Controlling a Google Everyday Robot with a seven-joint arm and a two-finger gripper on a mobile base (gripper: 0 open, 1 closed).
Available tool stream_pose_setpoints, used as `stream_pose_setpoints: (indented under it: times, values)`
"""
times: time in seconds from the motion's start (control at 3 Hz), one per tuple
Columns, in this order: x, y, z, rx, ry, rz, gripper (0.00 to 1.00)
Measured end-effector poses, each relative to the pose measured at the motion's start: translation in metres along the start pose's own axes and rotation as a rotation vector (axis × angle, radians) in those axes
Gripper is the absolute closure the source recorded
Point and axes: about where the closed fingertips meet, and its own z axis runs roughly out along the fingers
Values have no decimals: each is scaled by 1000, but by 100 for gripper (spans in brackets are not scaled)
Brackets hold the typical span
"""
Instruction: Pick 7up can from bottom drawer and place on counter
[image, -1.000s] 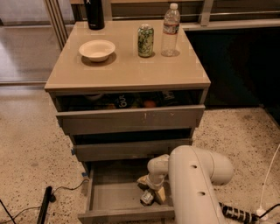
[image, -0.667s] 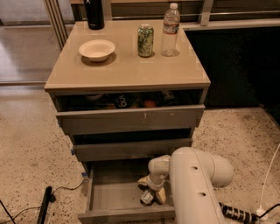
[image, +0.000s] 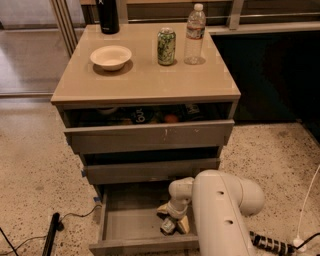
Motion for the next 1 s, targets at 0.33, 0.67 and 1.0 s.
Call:
stream_pose_setpoints:
  times: [0.33, 0.67, 1.0]
  values:
    - [0, 0, 0, 0, 0, 0, 19]
    - [0, 0, 0, 0, 0, 0, 43]
    - [0, 0, 0, 0, 0, 0, 66]
